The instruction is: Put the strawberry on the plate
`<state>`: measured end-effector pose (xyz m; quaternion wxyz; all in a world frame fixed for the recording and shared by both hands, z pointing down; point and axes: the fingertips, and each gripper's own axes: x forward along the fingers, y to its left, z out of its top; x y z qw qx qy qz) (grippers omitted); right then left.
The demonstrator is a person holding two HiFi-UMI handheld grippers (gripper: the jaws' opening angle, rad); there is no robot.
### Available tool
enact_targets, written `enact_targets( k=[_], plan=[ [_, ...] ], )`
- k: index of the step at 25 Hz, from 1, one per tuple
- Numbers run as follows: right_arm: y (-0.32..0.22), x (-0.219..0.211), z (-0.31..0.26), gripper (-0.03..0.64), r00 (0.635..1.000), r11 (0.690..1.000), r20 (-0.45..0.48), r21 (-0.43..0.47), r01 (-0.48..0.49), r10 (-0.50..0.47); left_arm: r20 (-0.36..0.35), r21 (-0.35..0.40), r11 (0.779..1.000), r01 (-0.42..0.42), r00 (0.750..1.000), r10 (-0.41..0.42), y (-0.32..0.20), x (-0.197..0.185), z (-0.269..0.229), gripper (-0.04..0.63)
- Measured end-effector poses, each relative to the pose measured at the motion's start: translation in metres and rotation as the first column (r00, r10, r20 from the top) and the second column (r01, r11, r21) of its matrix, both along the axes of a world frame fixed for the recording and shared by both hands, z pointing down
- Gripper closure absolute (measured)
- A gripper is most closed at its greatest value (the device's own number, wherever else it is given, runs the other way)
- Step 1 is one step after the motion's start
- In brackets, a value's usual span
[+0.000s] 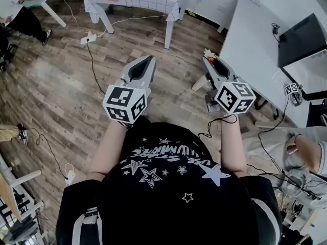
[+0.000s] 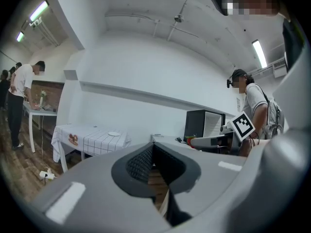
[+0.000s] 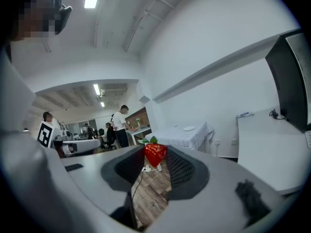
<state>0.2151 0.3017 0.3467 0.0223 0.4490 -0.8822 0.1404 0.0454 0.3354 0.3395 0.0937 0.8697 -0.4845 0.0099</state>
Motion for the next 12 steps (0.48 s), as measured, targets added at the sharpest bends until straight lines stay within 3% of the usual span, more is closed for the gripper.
enact_targets(
  k=[5, 12],
  plan=[
    [-0.001, -0.007, 0.008, 0.466, 0.999, 0.999, 0.031, -0.012, 0.039, -0.038, 0.001, -0.022, 0.998, 0.058, 0.998, -0.058, 0.002, -0.011, 0.008, 0.588],
    [-0.023, -0.018, 0.016, 0.466, 0.998, 0.999, 0.063, -0.043, 0.027, -0.024, 0.013, -0.047, 0.997, 0.063, 0.998, -0.062, -0.016, -0.026, 0.017, 0.588]
  ],
)
